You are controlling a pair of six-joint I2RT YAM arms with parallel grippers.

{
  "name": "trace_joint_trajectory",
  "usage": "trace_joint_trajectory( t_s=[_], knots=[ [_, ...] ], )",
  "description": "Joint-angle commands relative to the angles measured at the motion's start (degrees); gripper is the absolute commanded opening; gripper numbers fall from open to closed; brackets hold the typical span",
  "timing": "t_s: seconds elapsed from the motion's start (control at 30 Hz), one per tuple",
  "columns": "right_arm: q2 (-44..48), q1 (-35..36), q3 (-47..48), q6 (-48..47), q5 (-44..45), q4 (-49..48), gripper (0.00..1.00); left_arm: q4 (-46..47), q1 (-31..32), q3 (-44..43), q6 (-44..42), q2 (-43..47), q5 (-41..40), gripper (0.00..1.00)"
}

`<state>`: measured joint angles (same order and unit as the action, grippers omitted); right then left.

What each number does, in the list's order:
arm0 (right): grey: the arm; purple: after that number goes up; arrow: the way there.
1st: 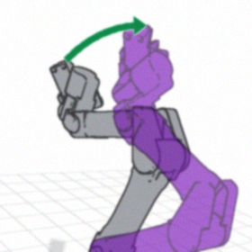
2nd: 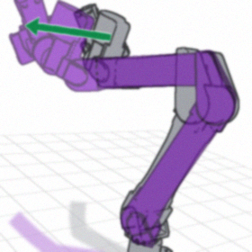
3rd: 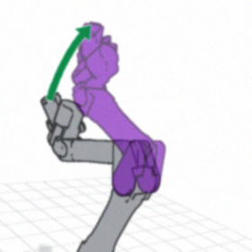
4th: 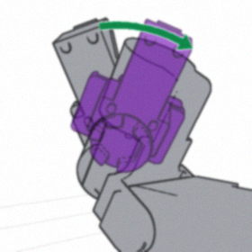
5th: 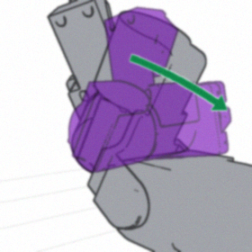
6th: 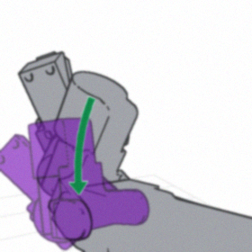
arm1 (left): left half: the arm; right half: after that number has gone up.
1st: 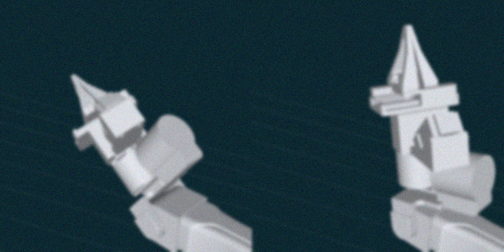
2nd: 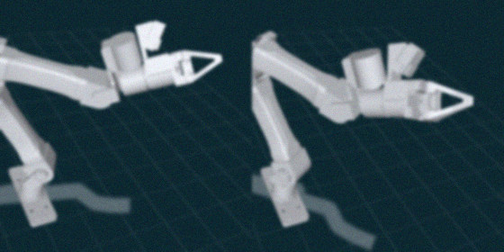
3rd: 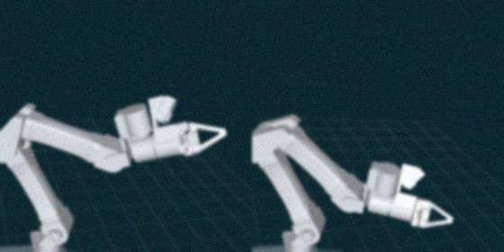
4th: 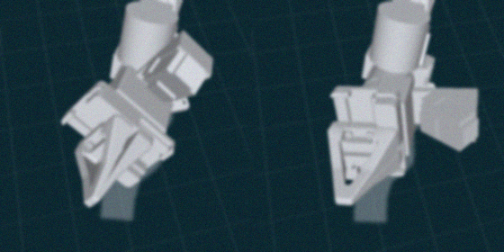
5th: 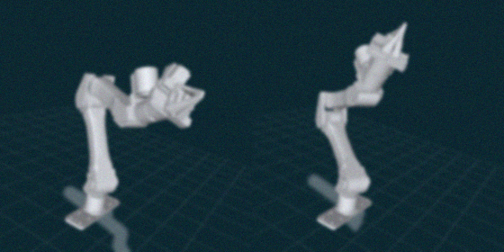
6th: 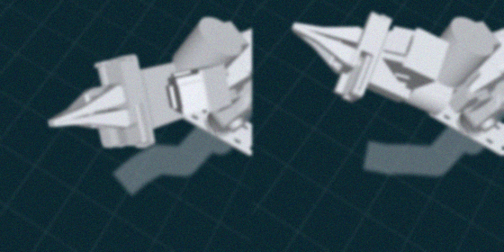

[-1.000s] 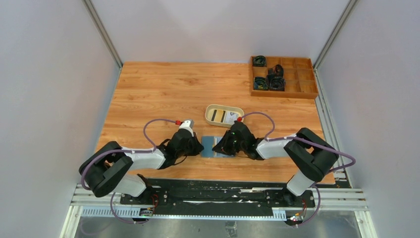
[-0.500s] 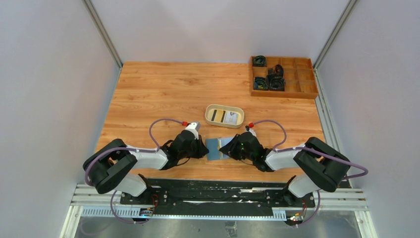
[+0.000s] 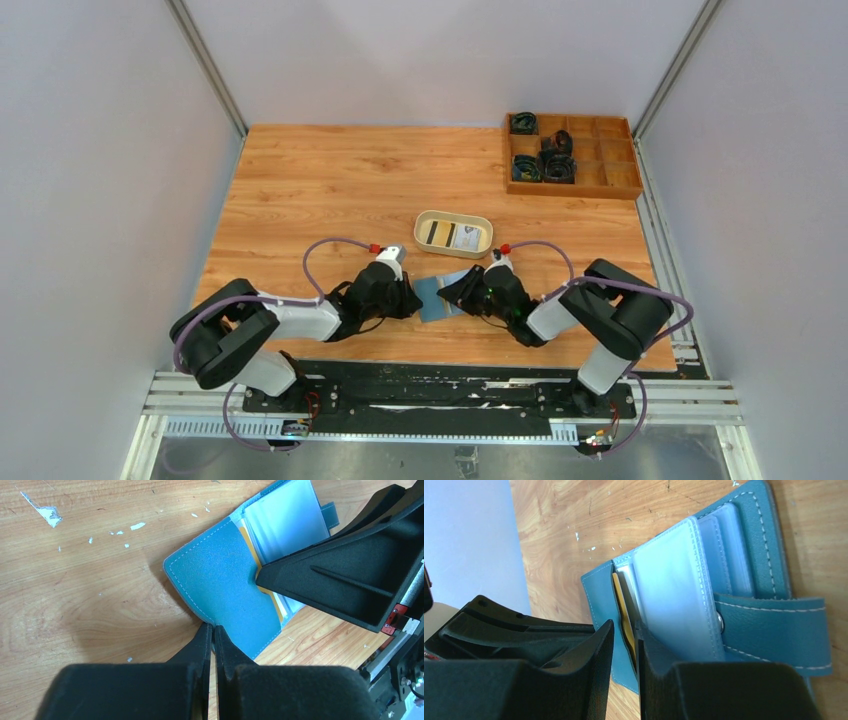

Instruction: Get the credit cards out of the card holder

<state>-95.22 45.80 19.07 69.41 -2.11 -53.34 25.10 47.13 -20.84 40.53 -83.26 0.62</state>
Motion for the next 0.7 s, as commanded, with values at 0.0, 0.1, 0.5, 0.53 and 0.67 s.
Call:
trace_joint_trajectory(
  t_s=[0.0, 0.1, 0.5, 0.53, 0.67],
  knots=[
    [-6.62, -0.59, -3.59, -3.43, -1.84, 4.66, 0.27, -15.63, 1.91, 2.53, -1.69, -5.65, 0.58, 0.00],
    [-8.87, -0.80, -4.61, -3.23, -3.95, -1.74, 0.21, -15.69, 1.91, 2.16, -1.60, -6.47, 0.21, 0.00],
    [-8.89, -1.97, -6.66, -3.93, -6.31, -5.54, 0.00, -15.74, 1.88, 2.18, -1.29, -6.95, -0.45, 0.00],
    [-8.35, -2.48, -7.01, -4.31, -6.54, -5.42, 0.00, -15.85, 1.90, 2.24, -1.25, -6.92, -0.47, 0.00],
    [-4.47, -5.72, -9.34, -5.83, -7.95, -3.31, 0.00, -16.80, 1.91, 1.97, -1.25, -6.31, -2.08, 0.00]
  ],
)
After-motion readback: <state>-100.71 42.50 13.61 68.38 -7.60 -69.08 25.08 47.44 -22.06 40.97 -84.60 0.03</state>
